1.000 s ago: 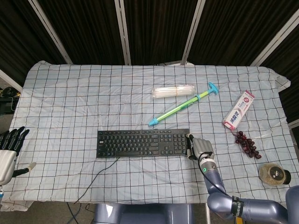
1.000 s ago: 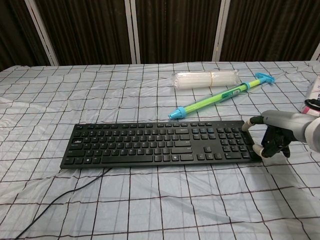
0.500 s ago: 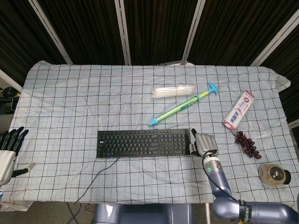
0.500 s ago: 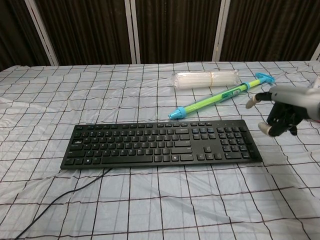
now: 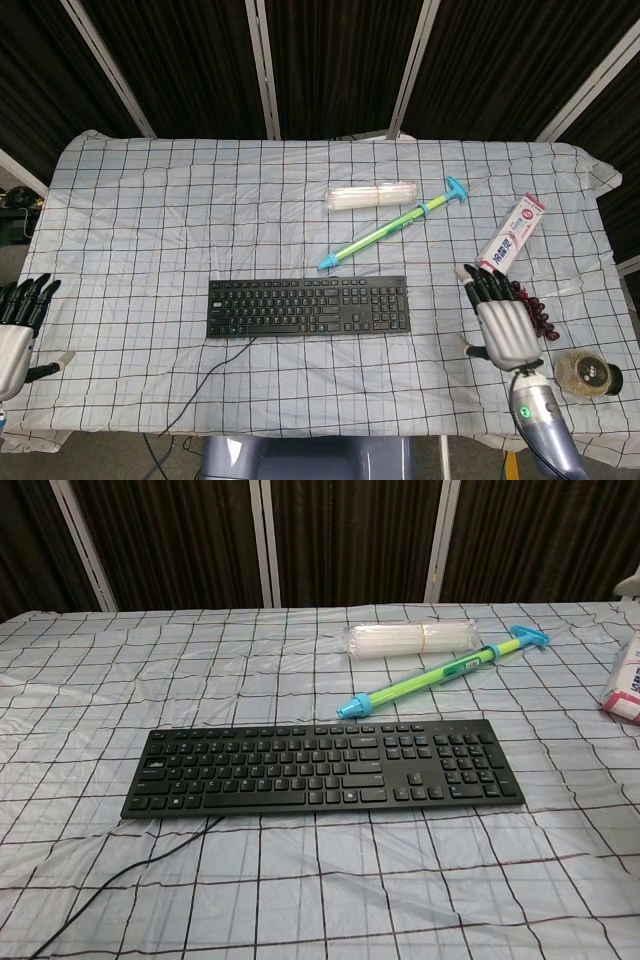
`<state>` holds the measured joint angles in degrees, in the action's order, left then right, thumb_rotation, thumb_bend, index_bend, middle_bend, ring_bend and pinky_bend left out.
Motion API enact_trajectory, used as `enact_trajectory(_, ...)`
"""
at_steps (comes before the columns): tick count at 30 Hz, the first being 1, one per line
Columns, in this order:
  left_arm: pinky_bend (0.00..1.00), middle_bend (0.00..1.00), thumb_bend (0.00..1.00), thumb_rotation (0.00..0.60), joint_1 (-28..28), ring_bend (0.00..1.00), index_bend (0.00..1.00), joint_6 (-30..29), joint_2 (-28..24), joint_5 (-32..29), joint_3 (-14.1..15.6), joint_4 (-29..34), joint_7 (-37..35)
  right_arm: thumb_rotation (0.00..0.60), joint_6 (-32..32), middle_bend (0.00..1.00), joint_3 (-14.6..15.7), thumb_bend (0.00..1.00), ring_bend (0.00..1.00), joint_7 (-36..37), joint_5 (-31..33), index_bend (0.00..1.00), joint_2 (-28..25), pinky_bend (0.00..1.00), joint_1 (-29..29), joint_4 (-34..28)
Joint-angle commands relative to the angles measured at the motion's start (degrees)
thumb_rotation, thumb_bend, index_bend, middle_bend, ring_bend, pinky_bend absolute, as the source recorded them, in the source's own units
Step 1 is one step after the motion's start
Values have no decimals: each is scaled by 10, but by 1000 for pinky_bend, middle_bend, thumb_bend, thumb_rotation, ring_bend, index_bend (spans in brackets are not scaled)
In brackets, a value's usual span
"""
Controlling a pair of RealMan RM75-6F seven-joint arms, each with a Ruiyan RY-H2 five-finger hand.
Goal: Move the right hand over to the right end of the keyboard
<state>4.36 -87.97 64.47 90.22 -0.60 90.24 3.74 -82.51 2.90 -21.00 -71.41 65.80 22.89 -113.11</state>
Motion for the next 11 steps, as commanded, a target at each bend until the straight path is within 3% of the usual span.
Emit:
enact_trajectory(1, 0, 0, 79, 600, -1, 0, 0, -1, 0, 0, 0, -1, -2, 600, -78, 0, 48, 151, 0, 61, -92, 0, -24, 0, -76, 82)
enact_trajectory(7, 0, 0, 80, 600, -1, 0, 0, -2, 1, 1, 0, -1, -1, 600, -125, 0, 34, 146, 0, 109, -121, 0, -13, 0, -119, 149)
enact_trajectory(11, 0, 0, 80, 600, -1, 0, 0, 0, 0, 1, 1, 0, -4, 600, -124, 0, 17, 146, 0, 131, -112, 0, -5, 0, -131, 167)
